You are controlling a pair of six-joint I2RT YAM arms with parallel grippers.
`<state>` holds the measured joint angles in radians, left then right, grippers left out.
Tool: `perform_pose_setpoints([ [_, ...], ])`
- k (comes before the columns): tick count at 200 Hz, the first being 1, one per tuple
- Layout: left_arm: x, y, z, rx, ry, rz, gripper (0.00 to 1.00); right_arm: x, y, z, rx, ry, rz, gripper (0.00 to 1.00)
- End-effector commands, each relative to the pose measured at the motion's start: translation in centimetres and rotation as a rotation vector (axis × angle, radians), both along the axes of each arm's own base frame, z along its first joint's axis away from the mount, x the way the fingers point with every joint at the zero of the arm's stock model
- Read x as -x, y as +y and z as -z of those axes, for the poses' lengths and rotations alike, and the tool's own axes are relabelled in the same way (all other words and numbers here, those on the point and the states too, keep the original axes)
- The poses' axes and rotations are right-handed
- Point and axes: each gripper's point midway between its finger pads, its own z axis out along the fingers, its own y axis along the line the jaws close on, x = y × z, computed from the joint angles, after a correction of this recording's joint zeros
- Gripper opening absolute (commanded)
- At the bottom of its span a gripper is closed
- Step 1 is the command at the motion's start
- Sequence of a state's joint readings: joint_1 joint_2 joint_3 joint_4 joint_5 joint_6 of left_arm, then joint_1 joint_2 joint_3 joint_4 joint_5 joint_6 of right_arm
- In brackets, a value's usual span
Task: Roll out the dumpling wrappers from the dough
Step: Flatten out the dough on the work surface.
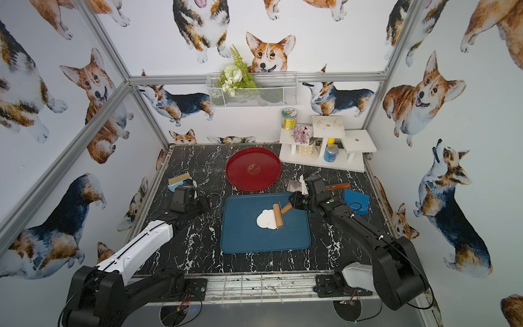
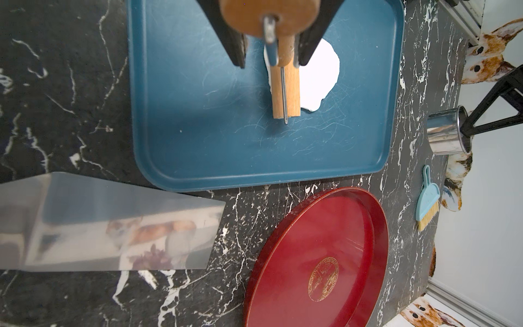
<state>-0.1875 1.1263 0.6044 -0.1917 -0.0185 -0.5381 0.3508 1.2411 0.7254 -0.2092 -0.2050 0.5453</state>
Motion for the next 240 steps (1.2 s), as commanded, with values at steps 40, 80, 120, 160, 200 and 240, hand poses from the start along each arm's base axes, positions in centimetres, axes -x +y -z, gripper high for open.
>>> perform_pose_setpoints([
  [40,0.1,-0.5,0.1,0.022,0.004,0.017,0.00,2.8,-1.8,3.1,0.141,0.122,-0.026,0.00],
  [80,0.2,-0.9,0.0,0.027,0.005,0.030,0.00,3.2,2.6,3.4,0.097,0.128,-0.100,0.00],
  [120,0.4,-1.2,-0.1,0.028,0.006,0.039,0.00,2.9,4.2,3.9,0.053,0.147,-0.108,0.00],
  [160,0.4,-1.6,-0.2,0.035,0.003,0.046,0.00,2.4,4.0,2.5,0.067,0.100,-0.106,0.00],
  [200,0.4,-2.1,-0.2,0.040,-0.001,0.056,0.00,1.4,5.9,-3.0,-0.076,-0.041,-0.141,0.00],
  [240,0.6,-2.3,-0.2,0.040,-0.001,0.058,0.00,0.6,6.2,-9.2,-0.175,-0.190,-0.120,0.00],
])
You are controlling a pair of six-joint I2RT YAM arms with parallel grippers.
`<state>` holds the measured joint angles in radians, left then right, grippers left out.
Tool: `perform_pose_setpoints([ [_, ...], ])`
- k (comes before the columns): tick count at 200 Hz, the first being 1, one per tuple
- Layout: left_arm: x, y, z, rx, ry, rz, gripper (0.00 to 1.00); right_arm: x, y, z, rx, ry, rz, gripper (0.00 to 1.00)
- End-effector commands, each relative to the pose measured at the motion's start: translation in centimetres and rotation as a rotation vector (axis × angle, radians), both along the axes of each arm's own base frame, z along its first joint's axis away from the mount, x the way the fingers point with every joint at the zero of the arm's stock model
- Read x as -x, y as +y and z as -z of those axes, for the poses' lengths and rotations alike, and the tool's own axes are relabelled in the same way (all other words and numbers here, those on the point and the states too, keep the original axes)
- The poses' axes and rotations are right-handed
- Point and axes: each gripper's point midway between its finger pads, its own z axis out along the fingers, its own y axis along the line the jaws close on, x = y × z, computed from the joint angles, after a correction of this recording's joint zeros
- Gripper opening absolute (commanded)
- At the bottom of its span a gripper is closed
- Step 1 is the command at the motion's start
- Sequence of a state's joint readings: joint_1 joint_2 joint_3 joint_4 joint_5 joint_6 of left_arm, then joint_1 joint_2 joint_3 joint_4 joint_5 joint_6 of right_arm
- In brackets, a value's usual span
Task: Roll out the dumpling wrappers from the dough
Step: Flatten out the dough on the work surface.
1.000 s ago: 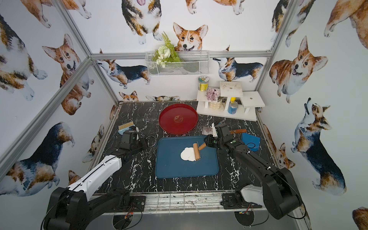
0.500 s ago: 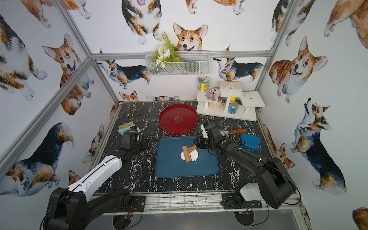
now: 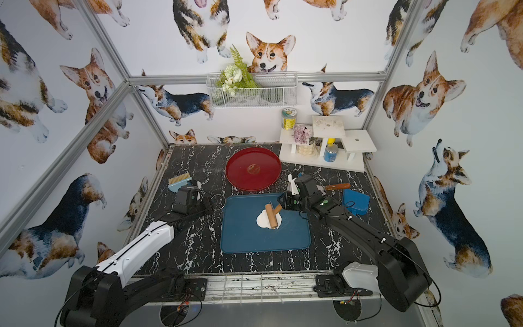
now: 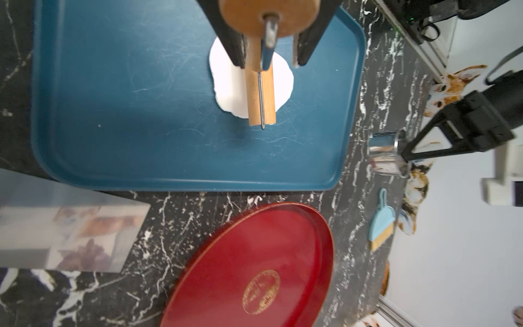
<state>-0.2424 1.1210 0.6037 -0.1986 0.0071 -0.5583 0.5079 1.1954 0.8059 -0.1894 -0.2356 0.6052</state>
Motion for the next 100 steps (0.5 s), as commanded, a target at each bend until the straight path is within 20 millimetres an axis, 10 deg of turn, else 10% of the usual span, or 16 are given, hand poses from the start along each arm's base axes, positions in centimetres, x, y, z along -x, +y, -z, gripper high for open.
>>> perform_pose_setpoints([
  [1,0.0,-0.2,-0.3,0.010,-0.011,0.000,0.00,-0.8,0.1,-3.9,-0.068,-0.092,0.025,0.00],
  [100,0.4,-0.3,-0.5,0.014,-0.017,0.008,0.00,0.2,-17.9,-3.1,0.628,-0.023,0.508,0.00],
])
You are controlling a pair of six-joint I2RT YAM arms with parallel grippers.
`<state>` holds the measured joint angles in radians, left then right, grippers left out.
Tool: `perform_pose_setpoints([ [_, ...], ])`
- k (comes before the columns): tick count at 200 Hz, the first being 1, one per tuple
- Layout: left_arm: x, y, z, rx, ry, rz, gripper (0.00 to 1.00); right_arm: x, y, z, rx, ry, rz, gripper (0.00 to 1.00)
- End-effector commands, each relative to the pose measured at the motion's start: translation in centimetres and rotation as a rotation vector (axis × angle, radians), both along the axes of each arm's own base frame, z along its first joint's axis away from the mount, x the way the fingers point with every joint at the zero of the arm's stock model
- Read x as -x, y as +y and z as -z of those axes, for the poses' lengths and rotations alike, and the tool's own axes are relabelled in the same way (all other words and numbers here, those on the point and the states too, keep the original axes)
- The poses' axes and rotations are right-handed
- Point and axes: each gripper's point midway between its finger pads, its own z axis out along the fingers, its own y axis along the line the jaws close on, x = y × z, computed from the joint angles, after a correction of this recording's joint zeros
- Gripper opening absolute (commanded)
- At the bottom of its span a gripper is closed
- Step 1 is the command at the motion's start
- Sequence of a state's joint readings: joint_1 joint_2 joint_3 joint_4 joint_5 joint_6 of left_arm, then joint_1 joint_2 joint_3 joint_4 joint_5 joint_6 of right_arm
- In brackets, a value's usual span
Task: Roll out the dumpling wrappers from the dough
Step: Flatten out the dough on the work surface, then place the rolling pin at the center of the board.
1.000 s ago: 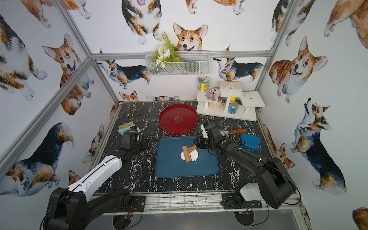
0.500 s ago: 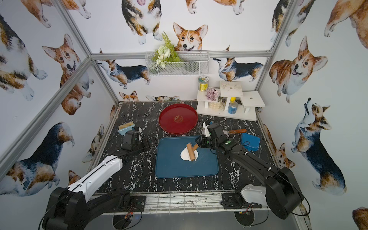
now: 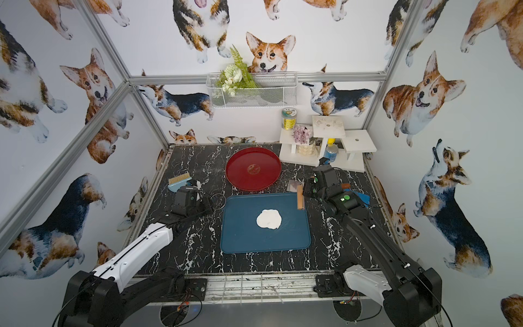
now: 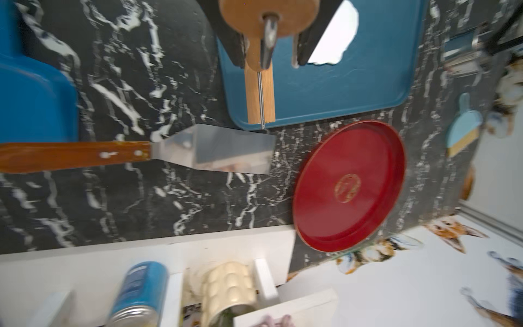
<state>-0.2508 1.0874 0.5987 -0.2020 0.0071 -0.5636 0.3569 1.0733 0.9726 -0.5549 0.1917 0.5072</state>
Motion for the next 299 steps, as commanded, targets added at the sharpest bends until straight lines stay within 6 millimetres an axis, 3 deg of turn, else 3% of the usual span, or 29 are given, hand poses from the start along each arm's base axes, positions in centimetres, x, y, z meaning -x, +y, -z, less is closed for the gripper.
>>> perform_pose_setpoints([
  [1,0.1,-0.1,0.2,0.004,0.006,0.003,0.00,1.9,-5.1,1.3,0.261,0.093,0.128,0.00],
  [31,0.0,-0.2,0.0,0.007,0.002,0.005,0.00,2.9,-7.1,2.4,0.360,0.170,0.187,0.00],
  [101,0.4,-0.1,-0.1,-0.002,0.001,0.006,0.00,2.4,-8.7,6.4,0.484,0.363,0.206,0.00],
  [148,0.4,-0.1,0.1,-0.001,0.005,0.009,0.00,2.4,-10.4,5.4,0.557,0.361,0.276,0.00],
  [168,0.4,-0.2,0.2,0.002,0.007,0.011,0.00,2.3,-10.7,5.8,0.577,0.384,0.282,0.00],
  [211,0.3,-0.2,-0.1,0.000,0.003,0.011,0.00,1.8,-10.3,8.5,0.603,0.471,0.246,0.00],
  [256,0.1,-0.4,-0.3,0.005,0.004,0.019,0.00,0.6,-8.3,10.0,0.493,0.453,0.201,0.01],
  [299,0.1,-0.7,-0.3,0.004,0.006,0.025,0.00,-0.1,-6.9,10.9,0.405,0.424,0.172,0.24],
])
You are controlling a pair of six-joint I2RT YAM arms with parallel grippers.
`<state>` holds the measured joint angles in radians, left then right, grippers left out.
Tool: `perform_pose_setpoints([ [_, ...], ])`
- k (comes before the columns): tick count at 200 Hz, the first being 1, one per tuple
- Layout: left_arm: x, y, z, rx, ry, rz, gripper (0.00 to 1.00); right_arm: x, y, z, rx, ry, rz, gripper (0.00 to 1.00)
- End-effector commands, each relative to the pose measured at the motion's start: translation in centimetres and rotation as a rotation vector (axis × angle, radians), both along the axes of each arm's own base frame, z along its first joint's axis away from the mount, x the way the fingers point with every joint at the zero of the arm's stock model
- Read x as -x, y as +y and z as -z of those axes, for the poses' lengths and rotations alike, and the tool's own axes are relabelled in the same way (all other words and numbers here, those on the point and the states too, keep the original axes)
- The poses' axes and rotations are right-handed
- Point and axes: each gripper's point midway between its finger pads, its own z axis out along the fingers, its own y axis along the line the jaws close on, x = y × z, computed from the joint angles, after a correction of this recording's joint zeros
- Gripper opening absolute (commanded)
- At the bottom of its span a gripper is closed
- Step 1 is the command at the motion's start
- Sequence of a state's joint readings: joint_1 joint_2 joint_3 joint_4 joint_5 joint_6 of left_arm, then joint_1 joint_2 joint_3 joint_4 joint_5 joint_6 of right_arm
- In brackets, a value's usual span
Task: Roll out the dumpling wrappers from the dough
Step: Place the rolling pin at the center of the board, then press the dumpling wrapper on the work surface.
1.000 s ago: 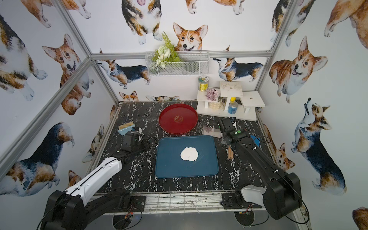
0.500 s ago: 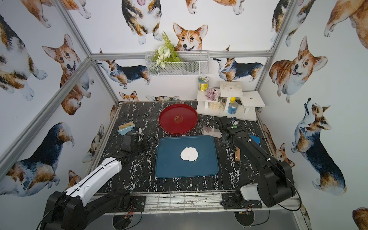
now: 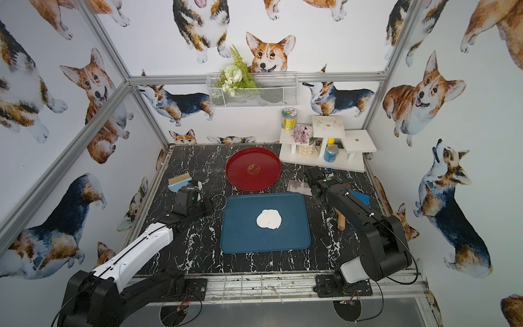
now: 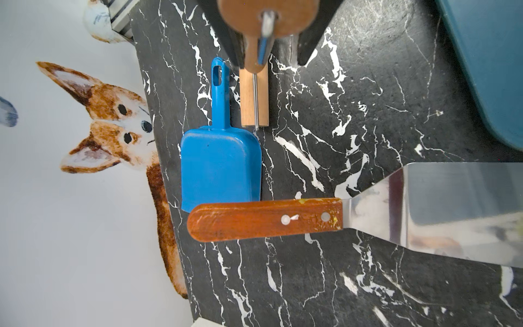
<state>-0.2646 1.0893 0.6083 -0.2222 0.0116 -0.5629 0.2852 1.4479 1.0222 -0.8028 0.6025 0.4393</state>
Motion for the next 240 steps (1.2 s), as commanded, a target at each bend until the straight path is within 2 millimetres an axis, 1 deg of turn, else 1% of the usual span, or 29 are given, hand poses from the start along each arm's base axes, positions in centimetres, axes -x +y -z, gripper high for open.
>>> perform_pose_setpoints([
  [1,-0.2,-0.3,-0.3,0.005,-0.007,0.008,0.00,-1.0,2.6,1.3,-0.160,-0.022,-0.028,0.25],
  [6,-0.2,-0.3,-0.2,0.006,-0.005,0.007,0.00,-1.0,2.7,1.3,-0.170,-0.026,-0.032,0.28],
  [37,-0.1,-0.5,0.1,0.004,0.001,0.008,0.00,-1.6,3.4,0.9,-0.213,-0.057,-0.047,0.53],
  [47,0.0,-0.6,0.2,0.006,0.003,0.008,0.00,-1.7,3.9,0.8,-0.235,-0.063,-0.061,0.60],
  [56,-0.1,-0.7,0.2,0.008,0.003,0.010,0.00,-1.9,4.2,0.6,-0.255,-0.073,-0.071,0.62],
  [60,-0.1,-0.7,0.2,0.007,0.002,0.011,0.00,-1.9,4.3,0.6,-0.261,-0.076,-0.075,0.66],
  [74,0.0,-0.9,0.1,0.009,0.002,0.016,0.00,-2.0,4.6,0.5,-0.277,-0.087,-0.083,0.71],
  [116,0.0,-1.8,-0.4,0.009,-0.005,0.043,0.00,-2.2,5.3,-0.1,-0.319,-0.114,-0.113,0.77],
  [138,0.2,-3.1,-1.0,0.003,-0.004,0.090,0.00,-2.4,6.5,-1.3,-0.388,-0.160,-0.154,0.77],
  [167,0.6,-6.2,-1.9,-0.015,-0.006,0.165,0.00,-2.6,9.4,-3.7,-0.551,-0.264,-0.257,0.77],
  [173,0.9,-6.8,-1.5,-0.022,0.007,0.184,0.00,-2.5,10.1,-4.3,-0.593,-0.289,-0.282,0.77],
  [175,0.5,-7.3,-2.5,-0.015,-0.013,0.189,0.00,-2.5,10.3,-4.6,-0.606,-0.296,-0.292,0.77],
  [181,0.4,-8.2,-2.9,-0.017,-0.017,0.206,0.00,-2.4,10.9,-5.1,-0.645,-0.319,-0.315,0.77],
  [196,0.8,-10.3,-2.9,-0.048,-0.010,0.246,0.00,-2.0,12.3,-6.3,-0.738,-0.373,-0.362,0.77],
  [204,0.9,-11.3,-2.9,-0.059,-0.008,0.266,0.00,-1.8,13.1,-6.3,-0.784,-0.377,-0.382,0.77],
  [206,0.9,-11.6,-2.9,-0.061,-0.007,0.271,0.00,-1.5,13.3,-7.0,-0.799,-0.401,-0.395,0.77],
  [211,0.9,-12.3,-2.9,-0.062,-0.005,0.283,0.00,-1.3,13.7,-7.4,-0.827,-0.413,-0.408,0.77],
  [226,1.0,-14.2,-2.8,-0.061,-0.001,0.317,0.00,-0.6,14.7,-7.5,-0.899,-0.423,-0.432,0.74],
  [240,1.0,-15.7,-2.7,-0.067,0.001,0.345,0.00,0.1,15.8,-7.1,-0.970,-0.418,-0.443,0.66],
])
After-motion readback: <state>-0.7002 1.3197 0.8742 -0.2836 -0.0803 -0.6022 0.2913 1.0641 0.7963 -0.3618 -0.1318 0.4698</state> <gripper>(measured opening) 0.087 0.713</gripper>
